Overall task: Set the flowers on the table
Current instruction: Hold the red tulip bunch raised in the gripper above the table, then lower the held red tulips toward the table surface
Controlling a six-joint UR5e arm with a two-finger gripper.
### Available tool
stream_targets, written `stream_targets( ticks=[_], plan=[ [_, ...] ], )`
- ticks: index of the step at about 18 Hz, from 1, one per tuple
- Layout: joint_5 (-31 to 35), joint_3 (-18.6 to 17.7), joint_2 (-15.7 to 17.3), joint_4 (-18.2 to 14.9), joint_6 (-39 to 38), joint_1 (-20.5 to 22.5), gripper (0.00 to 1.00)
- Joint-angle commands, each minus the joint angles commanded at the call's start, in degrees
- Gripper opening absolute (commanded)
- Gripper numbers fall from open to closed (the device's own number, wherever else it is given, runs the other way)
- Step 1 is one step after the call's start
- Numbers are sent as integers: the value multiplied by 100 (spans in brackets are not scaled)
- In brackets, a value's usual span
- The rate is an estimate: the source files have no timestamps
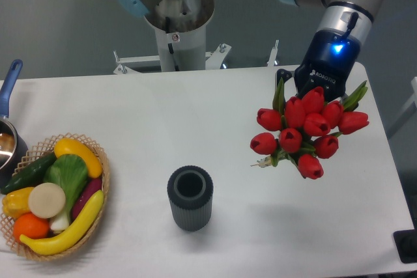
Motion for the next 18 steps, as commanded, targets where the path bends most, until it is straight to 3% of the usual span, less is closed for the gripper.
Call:
stream_targets(
  ticks=[10,14,18],
  plan=[
    [123,-62,158,-9,18,62,43],
    [622,-79,228,-18,53,18,43],
    [1353,-325,334,-35,553,-26,43]
  ],
)
